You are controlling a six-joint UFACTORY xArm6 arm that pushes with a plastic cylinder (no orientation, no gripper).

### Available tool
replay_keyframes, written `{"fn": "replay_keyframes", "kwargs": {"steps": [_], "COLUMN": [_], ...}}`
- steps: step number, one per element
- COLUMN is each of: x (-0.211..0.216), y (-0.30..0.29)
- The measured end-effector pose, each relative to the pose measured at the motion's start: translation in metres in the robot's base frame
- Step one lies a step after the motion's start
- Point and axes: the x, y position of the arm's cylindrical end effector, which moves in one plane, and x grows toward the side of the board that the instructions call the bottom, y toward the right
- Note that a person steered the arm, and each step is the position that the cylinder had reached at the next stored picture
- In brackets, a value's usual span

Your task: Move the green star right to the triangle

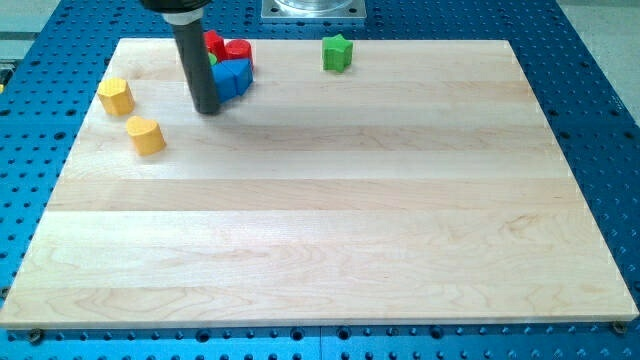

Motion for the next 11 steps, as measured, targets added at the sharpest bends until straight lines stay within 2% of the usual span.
{"fn": "replay_keyframes", "kwargs": {"steps": [2, 3, 4, 5, 6, 7, 8, 9, 10, 11], "x": [-0.017, 0.007, 0.005, -0.052, -0.108, -0.07, -0.02, -0.055, -0.101, -0.138], "y": [0.029, 0.042, 0.137, 0.222, 0.2, 0.114, 0.093, 0.116, 0.179, 0.153]}}
